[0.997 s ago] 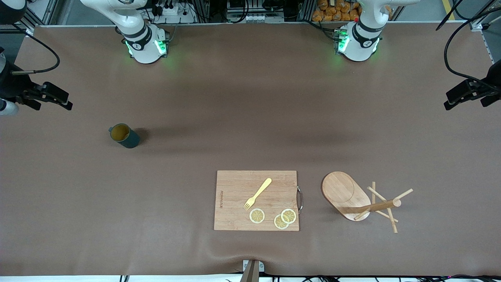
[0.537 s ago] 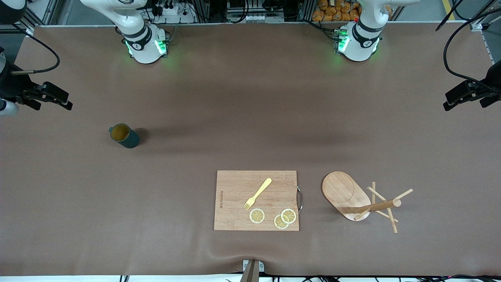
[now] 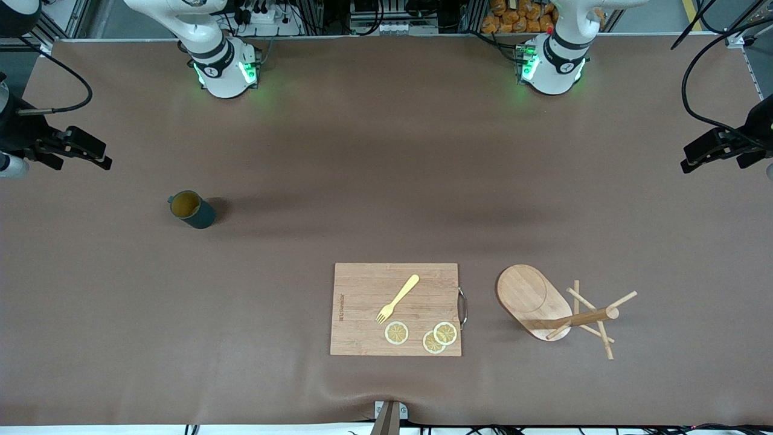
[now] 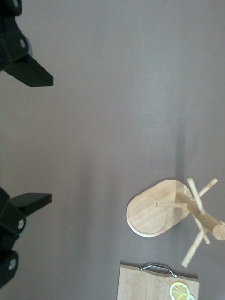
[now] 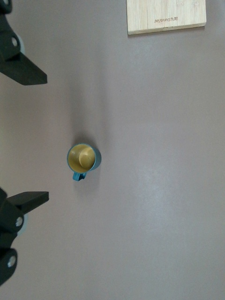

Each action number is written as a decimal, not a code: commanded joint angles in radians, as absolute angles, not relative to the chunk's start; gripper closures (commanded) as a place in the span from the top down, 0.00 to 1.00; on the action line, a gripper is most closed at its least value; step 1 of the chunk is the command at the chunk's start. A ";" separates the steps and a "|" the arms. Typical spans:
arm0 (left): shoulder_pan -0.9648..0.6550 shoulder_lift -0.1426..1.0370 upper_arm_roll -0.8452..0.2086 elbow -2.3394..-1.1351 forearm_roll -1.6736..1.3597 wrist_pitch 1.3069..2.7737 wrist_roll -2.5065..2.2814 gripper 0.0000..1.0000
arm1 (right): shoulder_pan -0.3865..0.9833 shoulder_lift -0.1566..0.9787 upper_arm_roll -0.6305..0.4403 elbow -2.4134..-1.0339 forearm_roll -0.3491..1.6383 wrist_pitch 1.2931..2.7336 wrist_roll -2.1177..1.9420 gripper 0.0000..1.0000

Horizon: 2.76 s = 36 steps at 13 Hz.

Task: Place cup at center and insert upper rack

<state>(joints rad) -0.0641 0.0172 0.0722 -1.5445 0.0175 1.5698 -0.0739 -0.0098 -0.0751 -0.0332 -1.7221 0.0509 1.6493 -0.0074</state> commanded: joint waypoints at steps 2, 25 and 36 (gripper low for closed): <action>-0.066 0.023 0.067 -1.537 0.028 1.539 -0.080 1.00 | -0.017 -0.100 -0.028 -1.743 0.052 1.646 -0.012 1.00; -0.109 0.035 0.038 -1.568 0.014 1.542 -0.127 1.00 | 0.031 0.084 -0.026 -1.968 0.110 2.023 0.083 1.00; -0.107 0.014 -0.006 -1.542 0.012 1.537 -0.176 1.00 | -0.009 0.232 -0.026 -1.968 0.114 1.984 0.126 1.00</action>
<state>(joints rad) -0.1079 0.0250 -0.0033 -1.5558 0.0164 1.5473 -0.1591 -0.0021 0.2331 -0.0343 -1.9836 0.0989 2.0214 0.1135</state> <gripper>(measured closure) 0.000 0.000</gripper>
